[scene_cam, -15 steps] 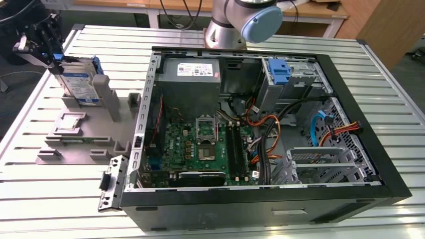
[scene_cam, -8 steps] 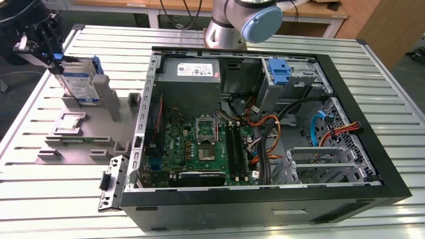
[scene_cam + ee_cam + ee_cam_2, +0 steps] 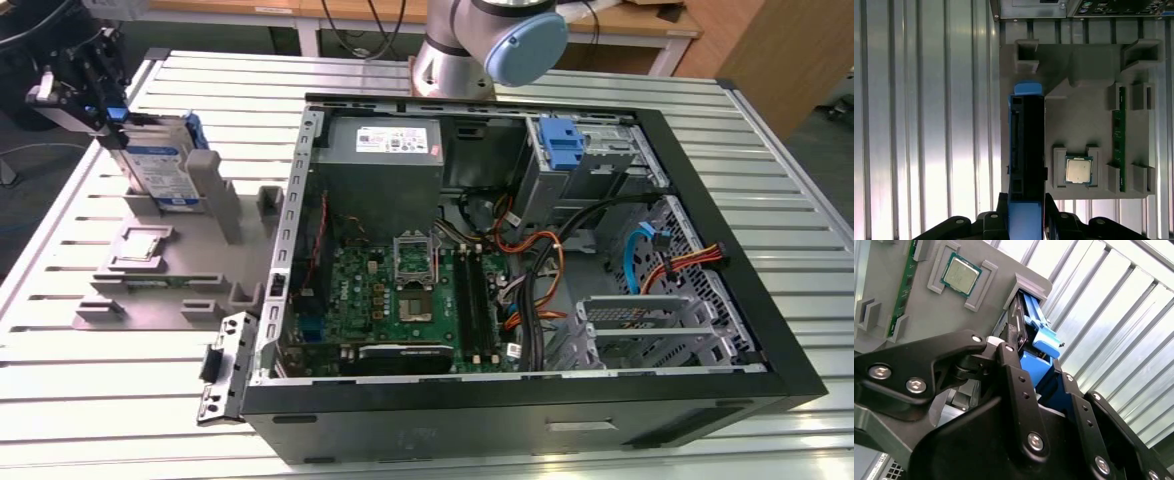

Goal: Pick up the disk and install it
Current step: 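Pick up the disk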

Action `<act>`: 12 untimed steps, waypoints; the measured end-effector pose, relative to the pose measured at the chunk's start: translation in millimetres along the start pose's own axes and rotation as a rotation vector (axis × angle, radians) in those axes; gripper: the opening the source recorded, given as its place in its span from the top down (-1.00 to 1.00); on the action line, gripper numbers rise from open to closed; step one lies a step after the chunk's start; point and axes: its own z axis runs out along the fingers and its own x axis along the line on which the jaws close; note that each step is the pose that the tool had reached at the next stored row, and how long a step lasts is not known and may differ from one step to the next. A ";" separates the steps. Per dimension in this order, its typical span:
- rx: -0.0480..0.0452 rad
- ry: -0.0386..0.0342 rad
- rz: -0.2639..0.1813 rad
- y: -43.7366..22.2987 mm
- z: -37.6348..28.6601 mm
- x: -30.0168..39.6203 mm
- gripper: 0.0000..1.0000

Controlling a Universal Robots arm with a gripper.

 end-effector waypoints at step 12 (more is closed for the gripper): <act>-0.0001 0.0000 -0.005 0.0 0.0 0.0 0.26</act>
